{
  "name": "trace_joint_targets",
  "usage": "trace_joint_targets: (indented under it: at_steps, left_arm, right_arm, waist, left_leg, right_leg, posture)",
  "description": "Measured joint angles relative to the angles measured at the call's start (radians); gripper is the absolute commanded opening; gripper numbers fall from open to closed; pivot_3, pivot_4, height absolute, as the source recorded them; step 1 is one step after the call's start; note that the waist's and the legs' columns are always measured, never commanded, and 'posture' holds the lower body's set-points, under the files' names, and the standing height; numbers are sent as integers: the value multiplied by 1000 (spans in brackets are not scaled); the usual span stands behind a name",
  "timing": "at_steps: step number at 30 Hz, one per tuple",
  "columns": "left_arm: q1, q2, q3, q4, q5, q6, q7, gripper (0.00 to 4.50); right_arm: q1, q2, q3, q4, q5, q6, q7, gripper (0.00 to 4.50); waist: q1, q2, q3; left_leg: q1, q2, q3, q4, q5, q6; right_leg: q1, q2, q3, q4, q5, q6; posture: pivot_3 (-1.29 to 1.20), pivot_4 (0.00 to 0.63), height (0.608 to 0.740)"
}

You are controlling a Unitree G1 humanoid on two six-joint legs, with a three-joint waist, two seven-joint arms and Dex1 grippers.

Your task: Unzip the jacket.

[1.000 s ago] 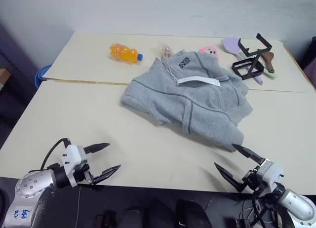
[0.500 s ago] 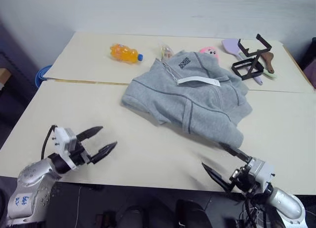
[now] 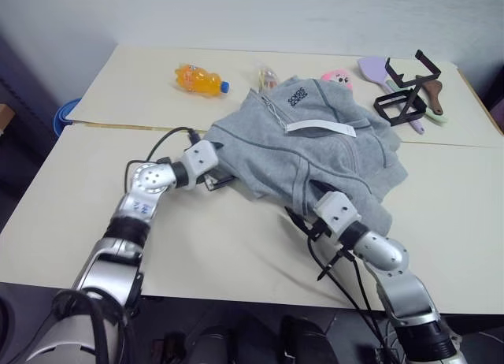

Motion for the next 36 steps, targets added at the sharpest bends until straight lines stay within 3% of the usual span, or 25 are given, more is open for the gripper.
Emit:
trace_joint_targets:
  at_steps: [6,10,14,18,22,26,32,36]
  left_arm:
    - [-113,-20,-30,216,62,-52,-3,2306]
    - [-84,-39,14,202,-23,-14,-209,1021]
    - [126,4,42,-159,-221,230,-520,40]
    - [477,200,26,-801,-461,646,-679,40]
    - [742,344,75,-1187,-596,821,-673,40]
    - [890,420,128,-1364,-663,902,-632,40]
    - [1045,478,205,-1536,-789,1016,-571,40]
    - [1070,479,256,-1537,-928,1151,-496,1257]
  right_arm:
    - [-3,0,-4,4,-81,7,-81,1516]
    - [24,-1,-51,-27,-18,-13,-60,113]
    - [74,-95,-146,-81,162,-46,91,0]
    - [171,-268,-302,-95,423,-81,372,0]
    - [340,-443,-395,-151,616,19,621,0]
    - [467,-512,-447,-207,701,91,743,0]
    - [589,-525,-461,-232,678,68,814,0]
    - [626,-518,-490,-208,683,116,795,1139]
  waist:
    - [-11,0,0]
    - [-12,0,0]
    - [-17,0,0]
    - [-39,-1,2]
    - [-32,0,2]
    - [-14,0,2]
    - [4,1,2]
    - [10,1,3]
  left_leg:
    - [0,3,2,0,2,1]
    - [0,3,2,2,3,1]
    - [1,3,-2,3,3,1]
    - [1,5,-5,2,2,0]
    - [4,6,-10,4,2,0]
    - [6,7,-12,10,1,0]
    - [13,7,-13,8,-4,-2]
    - [13,7,-13,9,-4,-1]
  right_leg:
    - [1,-1,-1,0,1,1]
    - [2,-1,1,1,1,2]
    - [1,0,4,1,2,3]
    - [2,0,5,0,1,3]
    - [8,-2,9,-1,1,1]
    - [12,-9,9,-2,1,0]
    - [18,-11,8,-3,-1,-4]
    - [20,-10,7,-5,-1,-4]
  posture:
    - [0,150,740]
    - [0,150,740]
    - [0,150,740]
    - [0,150,740]
    - [0,150,740]
    - [0,150,740]
    - [0,150,740]
    - [0,150,740]
